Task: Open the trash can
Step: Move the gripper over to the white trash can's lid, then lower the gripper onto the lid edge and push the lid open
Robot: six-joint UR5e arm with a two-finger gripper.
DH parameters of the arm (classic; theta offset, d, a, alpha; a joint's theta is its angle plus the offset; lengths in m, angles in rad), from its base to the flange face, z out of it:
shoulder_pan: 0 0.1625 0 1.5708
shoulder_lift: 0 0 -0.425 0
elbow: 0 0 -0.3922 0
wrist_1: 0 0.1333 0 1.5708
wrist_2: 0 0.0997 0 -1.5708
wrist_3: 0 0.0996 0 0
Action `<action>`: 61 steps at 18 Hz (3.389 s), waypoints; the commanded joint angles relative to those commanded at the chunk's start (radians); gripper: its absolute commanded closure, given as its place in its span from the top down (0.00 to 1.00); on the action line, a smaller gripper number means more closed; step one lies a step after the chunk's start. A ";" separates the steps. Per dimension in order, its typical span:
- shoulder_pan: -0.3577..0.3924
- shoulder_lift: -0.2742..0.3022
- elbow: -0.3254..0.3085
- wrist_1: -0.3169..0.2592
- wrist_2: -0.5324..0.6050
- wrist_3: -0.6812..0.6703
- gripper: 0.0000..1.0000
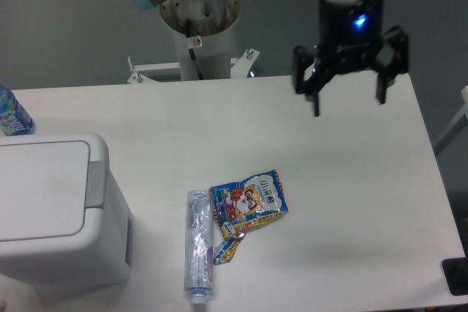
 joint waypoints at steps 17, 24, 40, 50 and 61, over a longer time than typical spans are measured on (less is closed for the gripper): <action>-0.176 -0.017 -0.064 0.061 0.000 -0.360 1.00; -0.291 -0.058 -0.057 0.061 -0.026 -0.525 1.00; -0.380 -0.078 -0.052 0.061 -0.037 -0.577 1.00; -0.397 -0.097 -0.054 0.061 -0.035 -0.578 1.00; -0.408 -0.104 -0.060 0.061 -0.035 -0.578 1.00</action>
